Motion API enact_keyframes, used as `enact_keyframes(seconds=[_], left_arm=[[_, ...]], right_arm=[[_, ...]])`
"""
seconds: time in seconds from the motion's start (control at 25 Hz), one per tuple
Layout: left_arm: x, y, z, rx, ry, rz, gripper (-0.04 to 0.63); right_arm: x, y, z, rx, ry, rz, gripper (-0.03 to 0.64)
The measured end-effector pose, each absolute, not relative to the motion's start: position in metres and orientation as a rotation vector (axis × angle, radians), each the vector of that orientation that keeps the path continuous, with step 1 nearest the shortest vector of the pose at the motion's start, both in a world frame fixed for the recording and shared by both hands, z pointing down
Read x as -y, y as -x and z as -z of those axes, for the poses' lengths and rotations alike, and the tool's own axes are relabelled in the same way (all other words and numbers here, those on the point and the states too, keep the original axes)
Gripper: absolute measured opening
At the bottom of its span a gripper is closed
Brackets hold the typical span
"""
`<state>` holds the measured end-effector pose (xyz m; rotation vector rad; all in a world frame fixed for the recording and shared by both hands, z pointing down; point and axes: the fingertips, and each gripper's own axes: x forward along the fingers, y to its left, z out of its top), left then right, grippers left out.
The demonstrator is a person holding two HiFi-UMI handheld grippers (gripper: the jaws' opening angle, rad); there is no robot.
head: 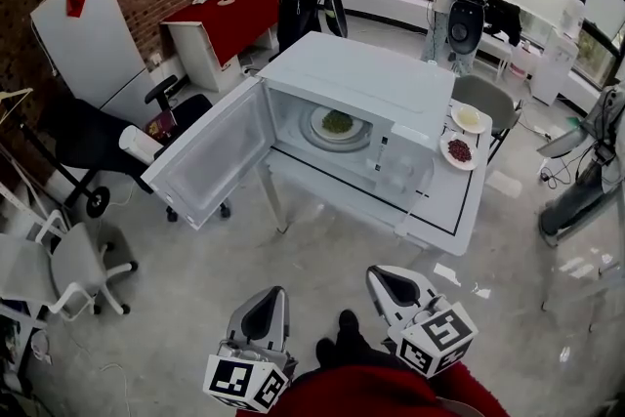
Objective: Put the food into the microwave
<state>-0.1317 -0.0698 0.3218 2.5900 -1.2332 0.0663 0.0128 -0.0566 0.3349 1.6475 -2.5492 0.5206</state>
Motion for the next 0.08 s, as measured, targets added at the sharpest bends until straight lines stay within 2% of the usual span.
enact_keyframes(seconds=[0.08], left_arm=[[0.0712,0.1327,-0.3226,1.239,-2.586,-0.066,0.009]], right_arm=[[0.0587,-0.014,-0.3346,2.546,-1.646,-0.512,0.014]])
